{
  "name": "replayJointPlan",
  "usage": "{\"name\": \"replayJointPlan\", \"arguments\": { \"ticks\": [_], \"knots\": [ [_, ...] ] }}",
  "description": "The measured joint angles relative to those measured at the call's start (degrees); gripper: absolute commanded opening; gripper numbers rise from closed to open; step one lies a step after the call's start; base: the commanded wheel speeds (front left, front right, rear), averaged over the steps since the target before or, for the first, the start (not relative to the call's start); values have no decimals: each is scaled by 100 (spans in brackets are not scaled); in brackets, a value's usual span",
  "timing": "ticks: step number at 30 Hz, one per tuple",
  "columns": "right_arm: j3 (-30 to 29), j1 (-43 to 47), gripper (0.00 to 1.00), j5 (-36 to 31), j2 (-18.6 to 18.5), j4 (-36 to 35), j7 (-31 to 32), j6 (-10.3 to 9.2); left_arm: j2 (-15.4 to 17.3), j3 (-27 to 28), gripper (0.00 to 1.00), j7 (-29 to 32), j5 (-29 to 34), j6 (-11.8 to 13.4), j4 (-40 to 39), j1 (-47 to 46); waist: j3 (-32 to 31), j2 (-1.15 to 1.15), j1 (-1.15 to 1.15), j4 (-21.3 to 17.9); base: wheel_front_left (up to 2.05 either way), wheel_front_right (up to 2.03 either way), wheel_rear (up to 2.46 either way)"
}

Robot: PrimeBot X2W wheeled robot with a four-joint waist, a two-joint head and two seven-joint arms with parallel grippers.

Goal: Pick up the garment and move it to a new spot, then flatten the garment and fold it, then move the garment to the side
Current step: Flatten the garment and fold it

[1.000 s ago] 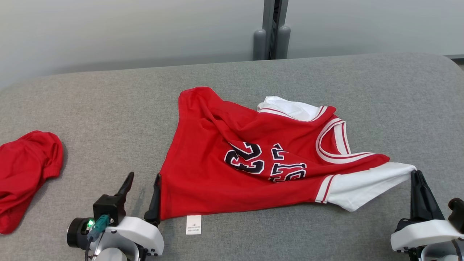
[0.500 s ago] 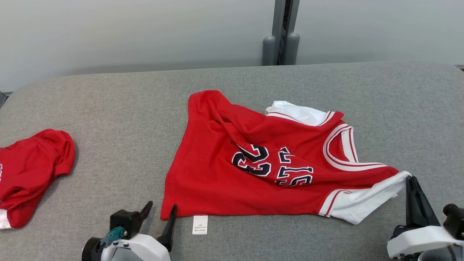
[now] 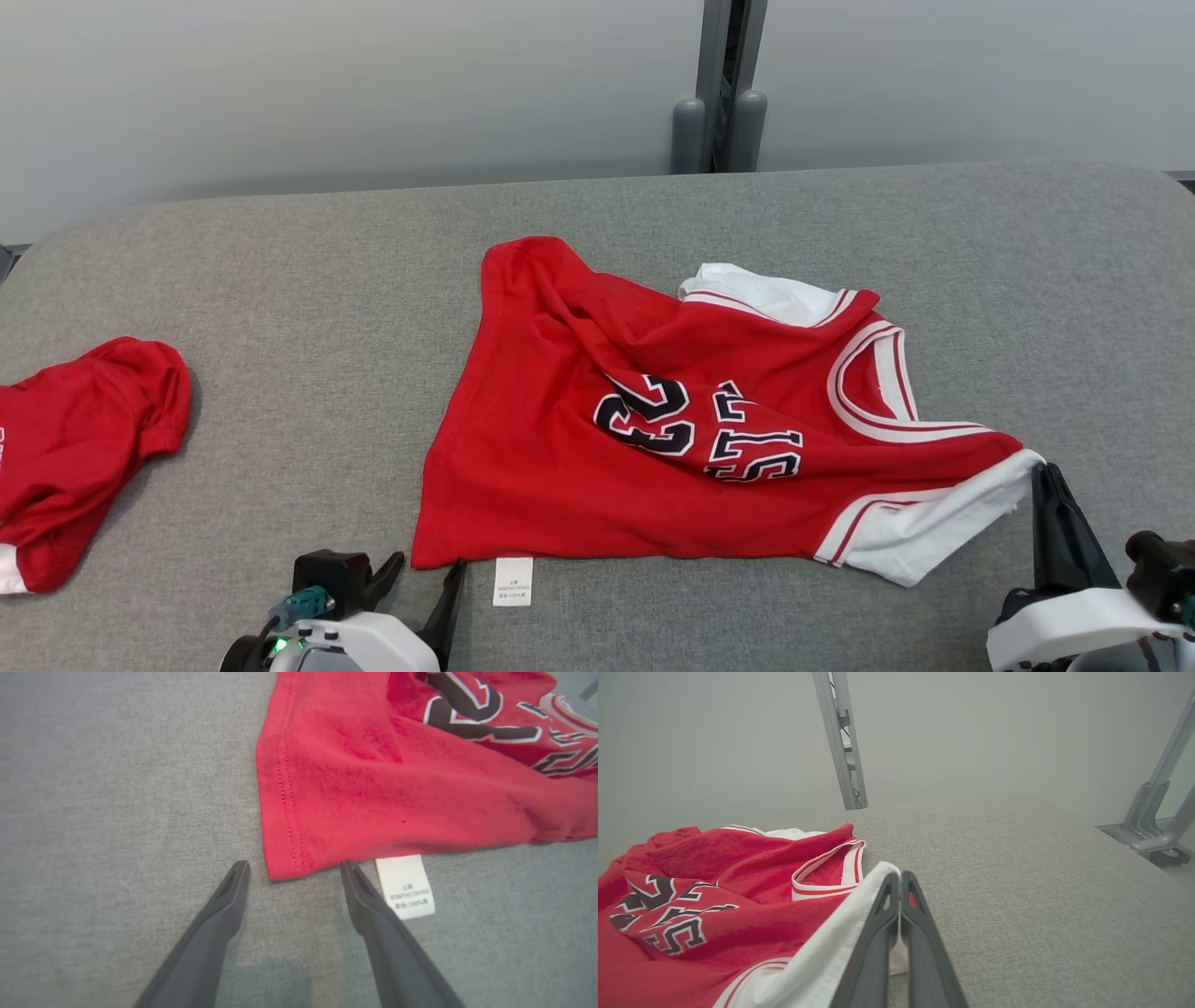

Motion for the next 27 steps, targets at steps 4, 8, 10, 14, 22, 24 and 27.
{"name": "replayJointPlan", "arguments": {
  "ticks": [4,8,10,14,22,24,27],
  "knots": [
    [59,-1,0,-25,0,21,0,0,-20,-4,100,48,-65,15,-96,3,-12,0,0,-7,0,0,0],
    [83,-5,0,-43,0,27,0,0,-24,-11,100,54,-99,46,-112,5,-3,0,0,-18,0,0,0],
    [87,-10,0,-47,0,26,0,0,-36,-25,100,54,-108,53,-114,5,7,0,0,-19,0,0,0],
    [79,-28,0,-53,-1,26,0,0,-57,-65,100,-1,-118,75,-87,-15,33,0,0,-11,0,0,0],
    [94,-70,0,-99,0,46,0,0,-107,-102,94,-88,-254,88,60,-151,83,0,0,-25,0,0,0],
    [90,-82,0,-100,0,49,0,0,-112,-98,31,-122,-277,88,101,-153,93,0,0,-28,0,0,0],
    [81,-94,0,-109,0,52,0,0,-113,-94,0,-163,-300,88,146,-180,94,0,0,-21,0,0,0]
  ]
}}
